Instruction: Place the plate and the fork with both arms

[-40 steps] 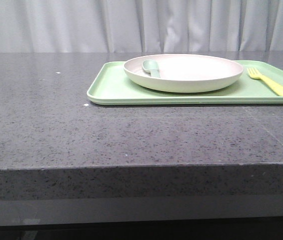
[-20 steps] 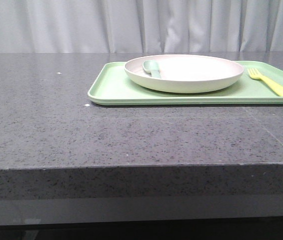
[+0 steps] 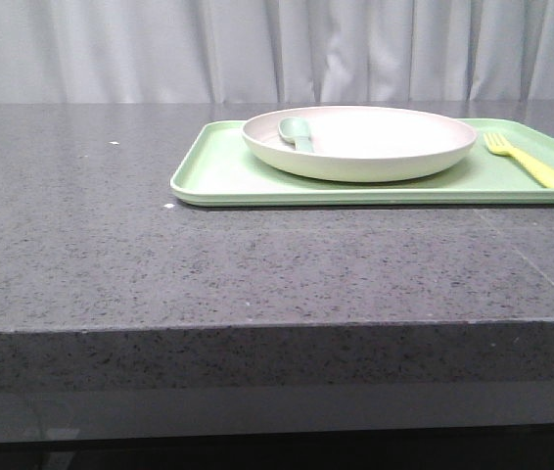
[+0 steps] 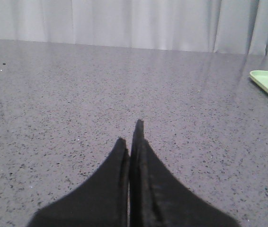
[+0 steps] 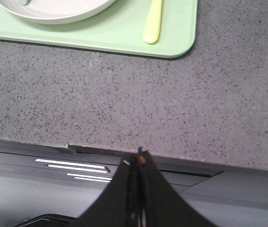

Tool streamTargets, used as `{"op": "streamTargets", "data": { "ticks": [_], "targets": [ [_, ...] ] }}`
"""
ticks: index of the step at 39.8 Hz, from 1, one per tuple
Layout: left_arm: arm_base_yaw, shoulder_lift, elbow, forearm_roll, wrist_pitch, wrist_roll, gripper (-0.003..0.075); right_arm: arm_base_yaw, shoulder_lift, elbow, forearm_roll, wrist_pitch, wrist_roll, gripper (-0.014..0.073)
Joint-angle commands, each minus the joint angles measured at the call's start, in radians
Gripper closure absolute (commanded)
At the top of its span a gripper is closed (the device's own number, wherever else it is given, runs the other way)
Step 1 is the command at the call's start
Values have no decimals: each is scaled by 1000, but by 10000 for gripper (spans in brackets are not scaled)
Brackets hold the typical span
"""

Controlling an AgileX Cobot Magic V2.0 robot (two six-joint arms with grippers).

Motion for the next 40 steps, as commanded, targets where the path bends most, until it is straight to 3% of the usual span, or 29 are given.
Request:
{"op": "streamTargets", "data": {
  "ticks": [1,14,25,40],
  "targets": [
    [-3,-21,13,8,-163,-31,738,0,1,-25,-1,-60,-7,662],
    [-58,-21,15,38,-146,-31,738,0,1,-25,-1,-61,-7,662],
    [-58,-21,15,24,-300,-31,738,0,1,-25,-1,-61,-7,662],
    [-58,-21,15,24,-296,-31,738,0,1,-25,-1,-61,-7,662]
  ]
}}
